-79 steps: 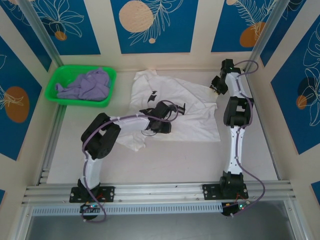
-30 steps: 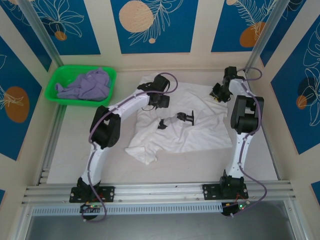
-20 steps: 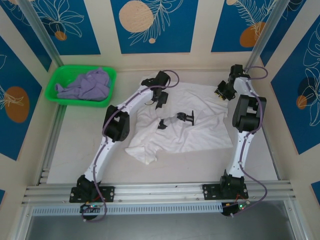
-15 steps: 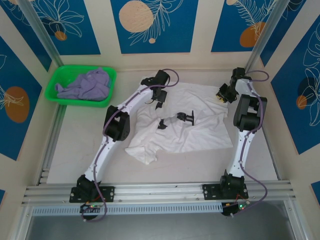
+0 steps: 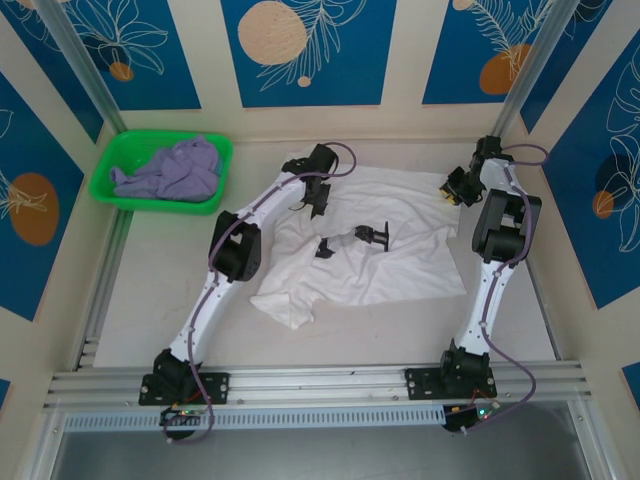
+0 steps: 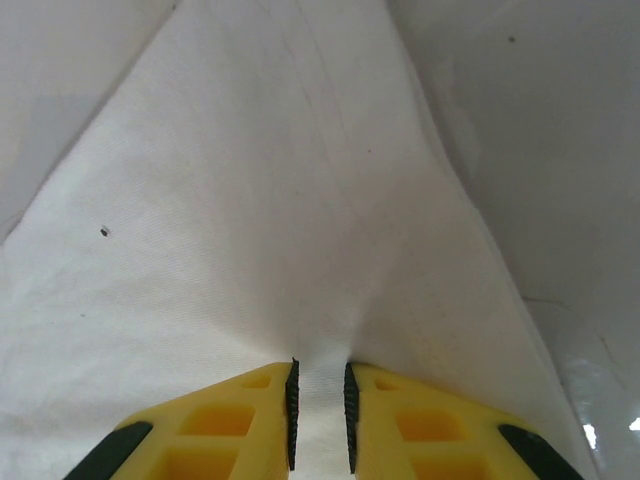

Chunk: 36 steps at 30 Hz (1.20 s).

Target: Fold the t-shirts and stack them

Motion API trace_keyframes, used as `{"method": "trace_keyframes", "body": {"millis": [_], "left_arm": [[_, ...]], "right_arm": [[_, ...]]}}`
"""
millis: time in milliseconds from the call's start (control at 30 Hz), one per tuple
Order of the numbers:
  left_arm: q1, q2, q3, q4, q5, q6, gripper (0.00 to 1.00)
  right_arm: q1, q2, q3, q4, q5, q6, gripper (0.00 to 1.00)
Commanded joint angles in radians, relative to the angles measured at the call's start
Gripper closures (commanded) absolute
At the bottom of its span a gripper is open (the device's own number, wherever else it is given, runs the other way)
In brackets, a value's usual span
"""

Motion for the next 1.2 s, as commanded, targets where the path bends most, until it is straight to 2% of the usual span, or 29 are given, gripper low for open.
{"method": "trace_keyframes", "body": {"millis": [0,200,400,500,733,800,900,1000,1100,1167], "left_arm": [[0.013,-0.047,0.006,-0.002,-0.018,0.016,1.0],[0.048,-0.232,-0.208,0.132,-0.005,0.051,1.0],[0.146,-0.384,-0.422,0.235,0.067,0.078,1.0],[0.193,-0.413,-0.492,0.272,0.066,0.098,1.0],[0.28,-0.401,-0.498,0.242,0.036,0.096,1.0],[0.289,-0.395,-0.482,0.223,0.017,0.083,0.93],[0.291,-0.393,-0.45,0.173,-0.076,0.043,0.86],[0.291,-0.416,-0.44,0.131,-0.144,-0.013,0.75],[0.289,-0.463,-0.456,0.115,-0.171,-0.062,0.55],[0.289,-0.502,-0.464,0.103,-0.152,-0.084,0.47]], "right_arm": [[-0.01,0.028,0.011,-0.01,-0.023,0.013,0.76],[-0.013,0.025,0.008,0.0,-0.036,0.008,0.76],[-0.022,0.019,-0.008,0.019,-0.057,0.02,0.76],[-0.025,0.016,-0.011,0.025,-0.067,0.022,0.76],[-0.031,0.005,-0.026,0.045,-0.092,0.025,0.76],[-0.033,-0.005,-0.039,0.059,-0.098,0.027,0.76],[-0.034,-0.027,-0.056,0.076,-0.105,0.028,0.72],[-0.033,-0.07,-0.098,0.117,-0.119,0.034,0.69],[-0.03,-0.112,-0.124,0.136,-0.119,0.035,0.62],[-0.019,-0.157,-0.147,0.15,-0.112,0.028,0.56]]}}
